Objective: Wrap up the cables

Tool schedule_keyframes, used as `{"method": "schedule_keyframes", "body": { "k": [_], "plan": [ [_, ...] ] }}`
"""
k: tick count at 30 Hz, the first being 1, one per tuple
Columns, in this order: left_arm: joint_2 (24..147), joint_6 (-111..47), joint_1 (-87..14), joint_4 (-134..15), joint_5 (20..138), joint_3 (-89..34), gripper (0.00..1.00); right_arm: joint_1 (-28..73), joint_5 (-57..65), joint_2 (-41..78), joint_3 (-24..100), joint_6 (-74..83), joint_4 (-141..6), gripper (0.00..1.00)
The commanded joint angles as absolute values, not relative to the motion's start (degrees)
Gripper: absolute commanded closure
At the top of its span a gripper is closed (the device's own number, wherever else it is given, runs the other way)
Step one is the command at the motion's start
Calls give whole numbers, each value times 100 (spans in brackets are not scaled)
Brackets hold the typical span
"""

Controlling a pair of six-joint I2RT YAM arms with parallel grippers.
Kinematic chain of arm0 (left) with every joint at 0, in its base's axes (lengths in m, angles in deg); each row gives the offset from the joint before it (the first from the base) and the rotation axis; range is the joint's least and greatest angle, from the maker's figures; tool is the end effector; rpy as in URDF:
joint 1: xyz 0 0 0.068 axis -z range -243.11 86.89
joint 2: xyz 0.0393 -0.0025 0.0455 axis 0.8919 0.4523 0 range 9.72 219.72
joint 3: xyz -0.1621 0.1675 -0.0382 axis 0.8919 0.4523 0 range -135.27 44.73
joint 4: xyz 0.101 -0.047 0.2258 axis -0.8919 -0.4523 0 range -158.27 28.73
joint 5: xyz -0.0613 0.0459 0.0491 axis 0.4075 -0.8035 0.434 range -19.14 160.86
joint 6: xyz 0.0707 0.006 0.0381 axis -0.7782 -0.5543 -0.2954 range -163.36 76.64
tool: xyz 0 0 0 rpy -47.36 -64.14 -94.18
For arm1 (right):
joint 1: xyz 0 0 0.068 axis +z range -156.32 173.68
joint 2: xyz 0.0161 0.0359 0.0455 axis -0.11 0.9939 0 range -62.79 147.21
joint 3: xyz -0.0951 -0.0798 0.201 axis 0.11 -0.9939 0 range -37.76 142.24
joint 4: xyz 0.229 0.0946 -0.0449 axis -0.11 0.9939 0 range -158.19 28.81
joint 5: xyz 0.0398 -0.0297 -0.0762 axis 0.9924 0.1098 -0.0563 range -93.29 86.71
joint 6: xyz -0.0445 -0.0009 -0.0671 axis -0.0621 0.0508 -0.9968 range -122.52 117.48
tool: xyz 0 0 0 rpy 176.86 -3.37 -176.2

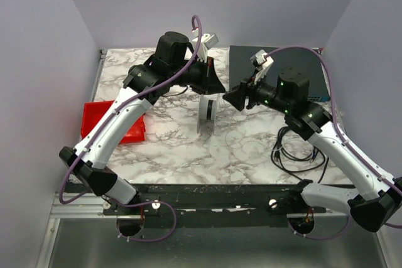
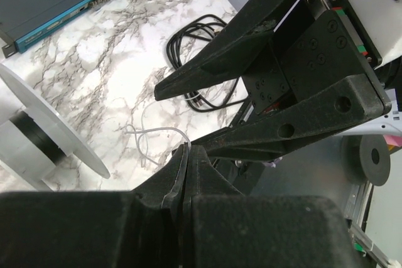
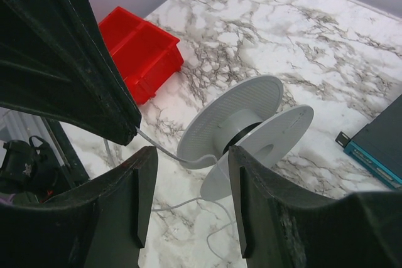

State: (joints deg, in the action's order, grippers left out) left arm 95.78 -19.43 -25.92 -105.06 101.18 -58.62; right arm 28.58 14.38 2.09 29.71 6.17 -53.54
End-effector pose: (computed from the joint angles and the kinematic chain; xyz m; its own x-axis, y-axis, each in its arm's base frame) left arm 0.2422 -0.2278 0.4061 -0.6825 0.0784 -0.7267 0.6618 0.4882 -0.5689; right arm 0.2282 0.1850 0.3594 -0.2886 -0.0259 -0.9571 -0.7536 0.6228 0.2104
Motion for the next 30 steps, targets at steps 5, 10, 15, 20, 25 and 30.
{"method": "schedule_keyframes", "body": {
  "k": [5, 10, 15, 20, 25, 30],
  "plan": [
    [9432, -1776, -2627, -9942, 10532, -5402, 100, 2867, 1464, 483, 3246, 609, -5534, 62],
    [8991, -1415, -2624, -8800, 10608, -4367, 87, 2888, 1294, 535, 3553, 669, -5215, 99],
    [8611, -871, -2610, -7348, 10387, -3230, 62, 2893, 1072, 558, 3869, 834, -4651, 99],
    [8405, -779, -2524, -6732, 10014, -2738, 55, 2901, 828, 709, 4169, 1045, -4160, 99],
    [8233, -732, -2485, -6527, 9778, -2433, 55, 2902, -171, 941, 4288, 1113, -3652, 99],
    [7744, -977, -2479, -7110, 9123, -2450, 55, 2893, -1693, 911, 3490, 1773, -3178, 81]
  ]
}}
